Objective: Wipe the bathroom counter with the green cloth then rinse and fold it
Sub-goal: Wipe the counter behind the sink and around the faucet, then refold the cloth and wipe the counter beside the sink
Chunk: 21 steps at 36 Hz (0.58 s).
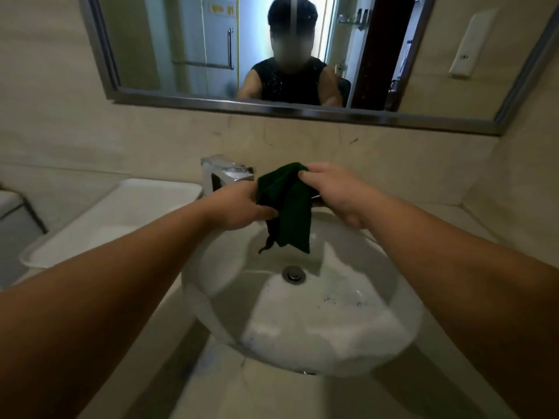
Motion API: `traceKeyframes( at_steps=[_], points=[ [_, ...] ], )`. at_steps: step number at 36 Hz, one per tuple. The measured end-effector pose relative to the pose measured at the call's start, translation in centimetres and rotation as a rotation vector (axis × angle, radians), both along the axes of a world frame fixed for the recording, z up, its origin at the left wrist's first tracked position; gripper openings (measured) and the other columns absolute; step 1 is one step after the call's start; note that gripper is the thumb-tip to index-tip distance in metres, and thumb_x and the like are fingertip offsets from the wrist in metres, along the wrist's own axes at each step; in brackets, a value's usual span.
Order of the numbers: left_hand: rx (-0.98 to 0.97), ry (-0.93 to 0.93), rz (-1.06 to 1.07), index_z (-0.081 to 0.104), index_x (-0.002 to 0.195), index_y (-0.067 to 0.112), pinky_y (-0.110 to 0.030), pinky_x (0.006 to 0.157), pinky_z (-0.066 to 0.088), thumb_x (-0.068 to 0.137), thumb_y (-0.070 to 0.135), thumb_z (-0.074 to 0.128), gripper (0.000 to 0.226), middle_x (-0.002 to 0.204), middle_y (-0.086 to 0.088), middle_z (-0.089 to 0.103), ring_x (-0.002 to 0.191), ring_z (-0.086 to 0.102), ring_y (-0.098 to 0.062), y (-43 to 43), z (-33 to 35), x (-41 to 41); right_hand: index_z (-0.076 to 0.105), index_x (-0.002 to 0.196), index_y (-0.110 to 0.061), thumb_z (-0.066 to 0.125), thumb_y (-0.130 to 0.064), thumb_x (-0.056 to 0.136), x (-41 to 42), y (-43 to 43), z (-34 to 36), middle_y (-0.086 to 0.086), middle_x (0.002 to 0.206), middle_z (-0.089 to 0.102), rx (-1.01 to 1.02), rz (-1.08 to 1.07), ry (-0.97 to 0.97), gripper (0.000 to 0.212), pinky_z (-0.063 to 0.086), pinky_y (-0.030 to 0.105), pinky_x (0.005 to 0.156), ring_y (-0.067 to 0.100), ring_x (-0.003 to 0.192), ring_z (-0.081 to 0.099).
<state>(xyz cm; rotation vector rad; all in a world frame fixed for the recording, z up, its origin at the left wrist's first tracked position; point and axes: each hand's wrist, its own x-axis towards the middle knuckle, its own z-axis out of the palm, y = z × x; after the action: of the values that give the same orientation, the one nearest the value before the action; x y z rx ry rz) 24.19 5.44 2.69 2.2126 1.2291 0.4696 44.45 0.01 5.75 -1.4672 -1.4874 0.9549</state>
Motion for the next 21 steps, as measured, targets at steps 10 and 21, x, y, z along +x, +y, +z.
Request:
traceKeyframes(
  at_steps=[10, 21],
  points=[
    [-0.192, -0.255, -0.019, 0.07, 0.114, 0.012, -0.053, 0.101, 0.059, 0.101, 0.02, 0.065, 0.017, 0.113, -0.015, 0.076, 0.107, 0.074, -0.032, -4.7, 2.9, -2.0, 0.073, 0.117, -0.016, 0.048, -0.007, 0.104, -0.1, -5.6, 4.4, 0.015, 0.119, 0.071, -0.033, -0.136, 0.152, 0.03, 0.06, 0.042, 0.087, 0.03, 0.109, 0.069],
    [-0.365, -0.56, 0.055, 0.074, 0.118, 0.01, -0.039, 0.087, 0.061, 0.108, 0.033, 0.059, 0.029, 0.102, -0.011, 0.082, 0.097, 0.078, -0.025, -8.5, 6.5, -1.4, 0.068, 0.119, -0.003, 0.053, -0.013, 0.102, -0.7, -7.9, 4.6, 0.011, 0.083, 0.071, -0.142, -0.227, -0.085, 0.025, 0.059, 0.035, 0.057, 0.024, 0.066, 0.069]
  ],
)
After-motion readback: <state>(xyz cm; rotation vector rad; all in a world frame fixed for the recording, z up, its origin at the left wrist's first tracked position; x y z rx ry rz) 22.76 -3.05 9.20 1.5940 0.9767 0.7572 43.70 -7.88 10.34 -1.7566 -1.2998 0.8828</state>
